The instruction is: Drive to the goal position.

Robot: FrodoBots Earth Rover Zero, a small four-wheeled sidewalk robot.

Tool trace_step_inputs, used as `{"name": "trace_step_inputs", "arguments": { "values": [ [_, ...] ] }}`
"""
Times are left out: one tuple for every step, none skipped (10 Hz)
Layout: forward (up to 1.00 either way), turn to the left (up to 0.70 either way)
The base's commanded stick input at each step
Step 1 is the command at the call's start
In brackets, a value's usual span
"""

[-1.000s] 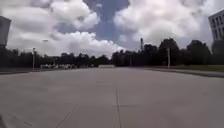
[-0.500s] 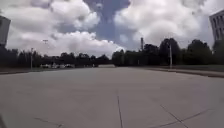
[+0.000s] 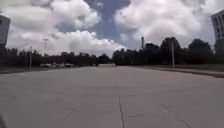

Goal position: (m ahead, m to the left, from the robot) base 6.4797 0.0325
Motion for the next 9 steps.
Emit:
{"name": "trace_step_inputs", "arguments": {
  "values": [
    [1.00,0.00],
    [1.00,0.00],
    [1.00,0.00],
    [1.00,0.00],
    [1.00,0.00],
    [1.00,0.00],
    [1.00,0.00],
    [1.00,0.00],
    [1.00,0.00]
  ]
}}
